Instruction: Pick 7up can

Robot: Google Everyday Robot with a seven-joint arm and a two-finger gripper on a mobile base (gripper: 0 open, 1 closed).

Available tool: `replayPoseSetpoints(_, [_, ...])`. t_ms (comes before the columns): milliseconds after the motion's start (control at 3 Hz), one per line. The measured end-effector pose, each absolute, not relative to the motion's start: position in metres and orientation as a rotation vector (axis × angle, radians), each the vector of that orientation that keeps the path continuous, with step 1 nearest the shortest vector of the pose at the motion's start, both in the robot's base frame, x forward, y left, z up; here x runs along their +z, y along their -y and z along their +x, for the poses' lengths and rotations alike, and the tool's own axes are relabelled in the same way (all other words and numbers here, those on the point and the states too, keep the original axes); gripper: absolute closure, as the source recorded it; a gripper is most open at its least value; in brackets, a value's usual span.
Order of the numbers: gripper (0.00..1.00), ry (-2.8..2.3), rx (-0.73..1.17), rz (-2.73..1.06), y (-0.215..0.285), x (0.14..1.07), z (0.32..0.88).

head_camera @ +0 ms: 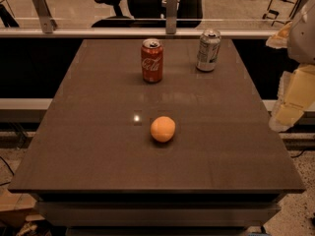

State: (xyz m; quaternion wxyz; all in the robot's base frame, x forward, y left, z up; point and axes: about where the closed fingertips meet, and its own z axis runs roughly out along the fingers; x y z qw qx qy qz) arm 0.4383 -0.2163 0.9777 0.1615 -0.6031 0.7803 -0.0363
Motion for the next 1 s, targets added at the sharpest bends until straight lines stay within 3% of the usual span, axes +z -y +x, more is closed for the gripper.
replayPoseSetpoints(1000, [0.00, -2.116, -0.082, -1.655, 0.233, 0.992, 0.468])
